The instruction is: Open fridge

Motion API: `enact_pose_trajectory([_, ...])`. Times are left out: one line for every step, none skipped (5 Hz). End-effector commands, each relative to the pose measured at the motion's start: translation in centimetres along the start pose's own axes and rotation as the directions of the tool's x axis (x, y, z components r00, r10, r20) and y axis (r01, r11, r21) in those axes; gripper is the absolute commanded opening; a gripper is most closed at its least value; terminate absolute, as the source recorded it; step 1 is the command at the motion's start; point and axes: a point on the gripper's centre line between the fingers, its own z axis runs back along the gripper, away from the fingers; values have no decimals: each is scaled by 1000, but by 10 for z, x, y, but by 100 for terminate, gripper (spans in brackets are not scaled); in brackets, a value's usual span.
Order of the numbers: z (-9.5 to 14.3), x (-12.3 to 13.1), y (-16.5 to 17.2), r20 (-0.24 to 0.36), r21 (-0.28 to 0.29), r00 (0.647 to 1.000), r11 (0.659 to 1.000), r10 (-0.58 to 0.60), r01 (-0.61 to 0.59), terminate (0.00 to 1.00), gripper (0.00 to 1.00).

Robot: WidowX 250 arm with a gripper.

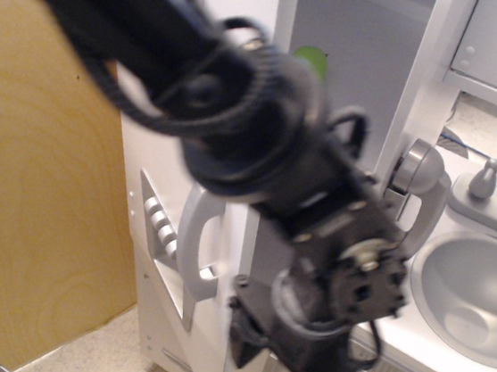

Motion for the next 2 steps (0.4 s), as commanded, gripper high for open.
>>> enact_pose_trajectory([16,57,-10,94,-14,989,994,112,-112,0,100])
enact_pose_trajectory([19,75,2,105,-6,979,985,174,-174,0,100])
